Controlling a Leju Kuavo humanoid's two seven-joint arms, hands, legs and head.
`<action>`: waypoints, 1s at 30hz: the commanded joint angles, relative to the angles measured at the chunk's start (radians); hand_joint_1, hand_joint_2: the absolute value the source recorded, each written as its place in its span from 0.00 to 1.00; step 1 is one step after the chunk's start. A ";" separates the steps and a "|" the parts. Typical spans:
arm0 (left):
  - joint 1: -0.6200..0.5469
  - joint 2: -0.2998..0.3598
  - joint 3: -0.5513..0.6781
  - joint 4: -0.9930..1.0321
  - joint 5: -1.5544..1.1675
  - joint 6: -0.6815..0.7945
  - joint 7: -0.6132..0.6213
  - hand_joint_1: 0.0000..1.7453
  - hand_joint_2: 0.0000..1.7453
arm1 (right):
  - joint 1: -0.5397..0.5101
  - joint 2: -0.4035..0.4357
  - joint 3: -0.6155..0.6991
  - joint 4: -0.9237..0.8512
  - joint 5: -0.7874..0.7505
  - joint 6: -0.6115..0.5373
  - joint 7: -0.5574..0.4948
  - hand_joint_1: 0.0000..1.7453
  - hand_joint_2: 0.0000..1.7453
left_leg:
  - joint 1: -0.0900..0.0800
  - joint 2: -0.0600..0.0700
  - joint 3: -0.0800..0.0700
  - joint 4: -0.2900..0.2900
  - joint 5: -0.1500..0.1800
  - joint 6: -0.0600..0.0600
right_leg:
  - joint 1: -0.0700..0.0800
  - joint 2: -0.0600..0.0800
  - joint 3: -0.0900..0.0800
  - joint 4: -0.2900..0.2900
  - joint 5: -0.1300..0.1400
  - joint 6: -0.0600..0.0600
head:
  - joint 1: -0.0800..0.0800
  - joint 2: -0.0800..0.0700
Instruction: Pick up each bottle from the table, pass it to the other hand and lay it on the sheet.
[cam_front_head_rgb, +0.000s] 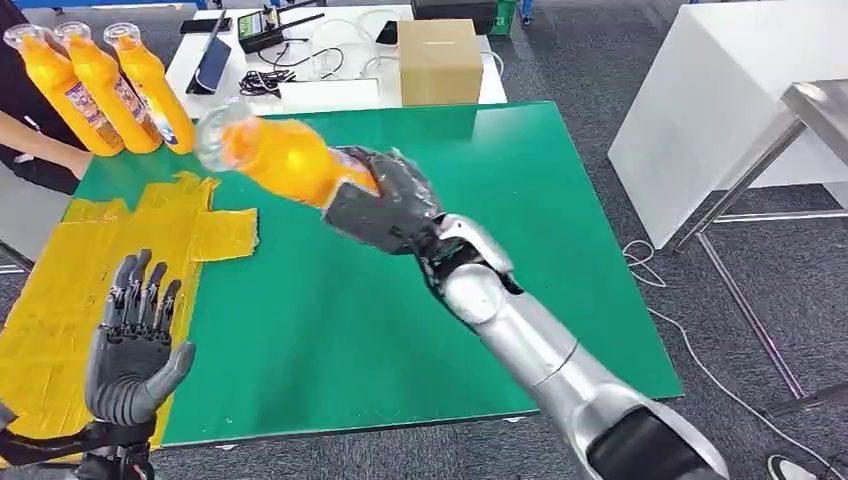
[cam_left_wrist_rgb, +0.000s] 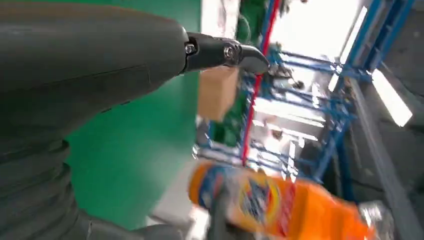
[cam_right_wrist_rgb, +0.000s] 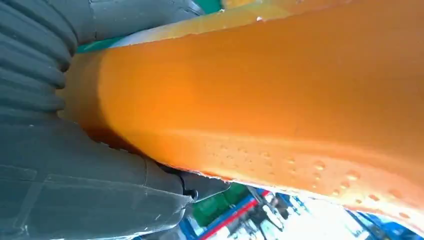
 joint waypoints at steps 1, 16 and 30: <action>-0.056 0.004 0.024 -0.005 0.099 -0.025 0.021 0.00 1.00 | -0.077 0.224 0.159 0.342 0.033 -0.085 -0.001 1.00 1.00 | 0.000 0.003 0.002 0.000 0.000 -0.001 | 0.000 0.003 0.001 0.000 0.000 -0.001 | 0.000 0.000; -0.058 -0.016 0.023 -0.012 0.080 -0.004 0.001 0.00 1.00 | -0.072 0.251 0.215 0.371 0.015 -0.078 0.000 1.00 1.00 | 0.000 -0.003 0.002 0.000 0.000 -0.002 | -0.001 -0.001 0.003 0.000 -0.001 0.000 | 0.000 0.000; -0.055 -0.038 0.030 -0.066 -0.057 0.121 -0.052 0.00 1.00 | -0.042 0.249 0.305 0.305 0.095 -0.095 0.043 1.00 1.00 | 0.001 -0.001 0.002 0.001 -0.001 -0.002 | 0.000 0.000 0.003 0.000 -0.001 0.000 | 0.000 0.000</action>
